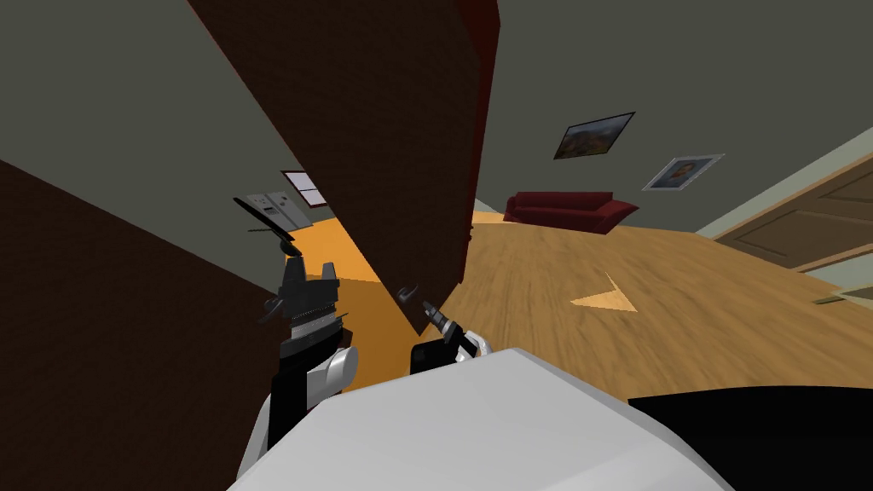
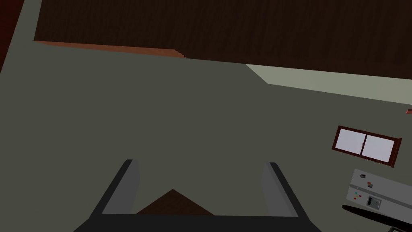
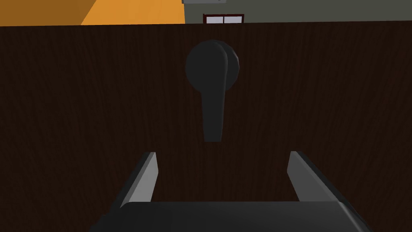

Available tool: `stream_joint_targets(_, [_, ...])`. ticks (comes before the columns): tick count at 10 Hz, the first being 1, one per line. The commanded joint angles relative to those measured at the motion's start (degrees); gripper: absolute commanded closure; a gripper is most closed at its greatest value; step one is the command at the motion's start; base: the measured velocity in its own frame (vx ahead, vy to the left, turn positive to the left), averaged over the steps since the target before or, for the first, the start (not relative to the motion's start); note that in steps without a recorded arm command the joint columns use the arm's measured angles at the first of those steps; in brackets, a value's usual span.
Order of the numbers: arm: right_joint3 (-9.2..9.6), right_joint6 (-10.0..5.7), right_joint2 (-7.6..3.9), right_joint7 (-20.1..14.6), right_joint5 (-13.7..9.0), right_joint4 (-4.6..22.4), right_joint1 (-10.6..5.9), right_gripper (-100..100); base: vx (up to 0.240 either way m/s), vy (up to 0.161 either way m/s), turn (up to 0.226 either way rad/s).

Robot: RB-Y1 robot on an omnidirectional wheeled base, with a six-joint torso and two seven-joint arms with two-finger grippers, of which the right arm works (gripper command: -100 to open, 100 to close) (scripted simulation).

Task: Push the door open

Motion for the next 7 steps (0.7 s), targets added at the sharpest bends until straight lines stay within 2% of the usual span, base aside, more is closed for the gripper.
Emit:
stream_joint_targets(1, [-0.32, 0.03, 0.03, 0.1, 0.0, 0.4, -0.23, -100, 0.071, 0.087, 0.043])
stream_joint_targets(5, [-0.91, 0.07, 0.55, 0.4, -0.1, 1.0, -0.65, -100, 0.143, 0.125, 0.021])
stream_joint_targets(7, [-1.27, 0.1, 1.17, 0.5, -0.1, 1.4, -0.9, -100, 0.16, 0.115, 0.026])
